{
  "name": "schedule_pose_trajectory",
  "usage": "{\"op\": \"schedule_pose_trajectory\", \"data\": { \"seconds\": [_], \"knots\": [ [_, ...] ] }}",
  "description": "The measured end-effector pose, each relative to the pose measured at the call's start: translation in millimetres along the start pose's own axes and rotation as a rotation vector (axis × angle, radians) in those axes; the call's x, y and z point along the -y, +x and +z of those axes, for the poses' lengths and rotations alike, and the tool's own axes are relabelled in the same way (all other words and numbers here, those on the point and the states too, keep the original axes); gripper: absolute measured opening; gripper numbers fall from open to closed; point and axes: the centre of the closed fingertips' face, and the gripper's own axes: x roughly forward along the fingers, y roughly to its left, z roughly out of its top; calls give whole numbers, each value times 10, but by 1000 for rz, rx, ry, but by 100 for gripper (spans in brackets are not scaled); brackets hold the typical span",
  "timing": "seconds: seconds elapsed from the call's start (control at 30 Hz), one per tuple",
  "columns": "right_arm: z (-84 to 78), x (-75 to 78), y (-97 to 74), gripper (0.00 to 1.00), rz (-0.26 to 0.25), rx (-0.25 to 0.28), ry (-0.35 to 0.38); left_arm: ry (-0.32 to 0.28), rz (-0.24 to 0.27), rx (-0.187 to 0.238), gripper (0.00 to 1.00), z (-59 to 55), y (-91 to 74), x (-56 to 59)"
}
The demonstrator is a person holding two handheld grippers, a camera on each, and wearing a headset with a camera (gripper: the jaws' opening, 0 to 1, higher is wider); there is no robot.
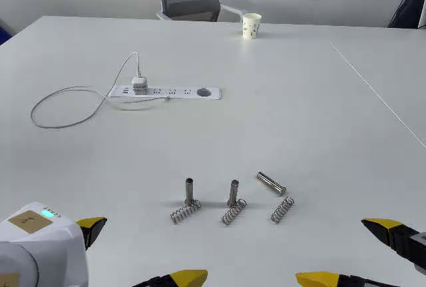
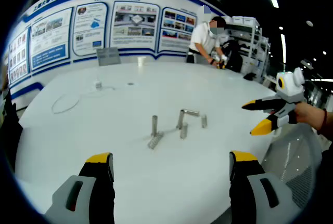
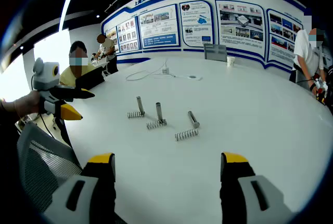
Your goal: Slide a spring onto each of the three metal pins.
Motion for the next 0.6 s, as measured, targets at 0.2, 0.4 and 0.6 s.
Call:
{"op": "schedule_pose_trajectory", "data": {
  "seconds": [0.2, 0.4, 0.6],
  "knots": [
    [12, -12, 5, 84, 2, 8, 4, 17, 3, -1, 92, -1, -15, -25],
    [59, 1, 4, 84, 4, 23, 25, 27, -2, -9, 90, -11, -28, -22],
    [58, -2, -10, 84, 4, 23, 18, 35, 1, -9, 88, -8, -34, -24]
  ]
}}
